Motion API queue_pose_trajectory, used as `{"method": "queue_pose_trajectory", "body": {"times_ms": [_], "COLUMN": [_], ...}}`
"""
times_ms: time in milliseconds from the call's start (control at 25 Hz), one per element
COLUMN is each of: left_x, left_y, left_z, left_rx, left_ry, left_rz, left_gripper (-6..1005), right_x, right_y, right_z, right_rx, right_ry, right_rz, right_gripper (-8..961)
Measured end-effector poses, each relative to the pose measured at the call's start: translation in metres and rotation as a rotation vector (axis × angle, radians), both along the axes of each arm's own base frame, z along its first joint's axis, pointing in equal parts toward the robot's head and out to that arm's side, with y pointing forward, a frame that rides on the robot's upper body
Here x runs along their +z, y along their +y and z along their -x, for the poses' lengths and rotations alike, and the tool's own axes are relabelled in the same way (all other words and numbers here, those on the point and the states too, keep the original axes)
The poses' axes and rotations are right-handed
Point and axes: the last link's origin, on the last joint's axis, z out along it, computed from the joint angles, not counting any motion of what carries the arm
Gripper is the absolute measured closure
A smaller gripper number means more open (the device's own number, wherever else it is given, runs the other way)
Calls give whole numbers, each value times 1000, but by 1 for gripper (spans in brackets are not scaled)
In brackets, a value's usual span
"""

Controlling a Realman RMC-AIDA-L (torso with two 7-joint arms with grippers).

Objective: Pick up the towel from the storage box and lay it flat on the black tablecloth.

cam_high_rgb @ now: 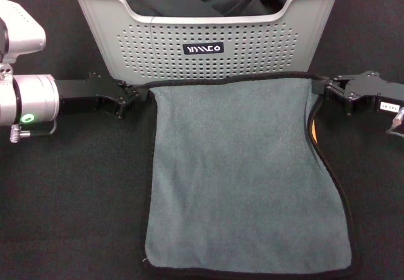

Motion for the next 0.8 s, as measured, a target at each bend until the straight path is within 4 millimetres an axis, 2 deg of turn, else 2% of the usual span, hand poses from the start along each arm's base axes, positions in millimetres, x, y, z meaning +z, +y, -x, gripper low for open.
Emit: {"method": "queue_pose_trajectory", "body": {"times_ms": [640,760,800], "left_x": [4,5,5], "left_y": [-1,-2,-2], "left_z": [0,1,1], "left_rx": [26,27,27], "left_ry": [-41,-45,-49], "left_rz": [-9,-8,-10], "left_gripper": [946,834,797], "right_x": [0,1,1], "right_y": [4,5,4], "right_z": [-7,-6,-6], "right_rx": [-93,-93,-94], "right_ry": [13,13,13], "right_rz": [-7,-11,-12], "right_gripper": [872,871,826]}}
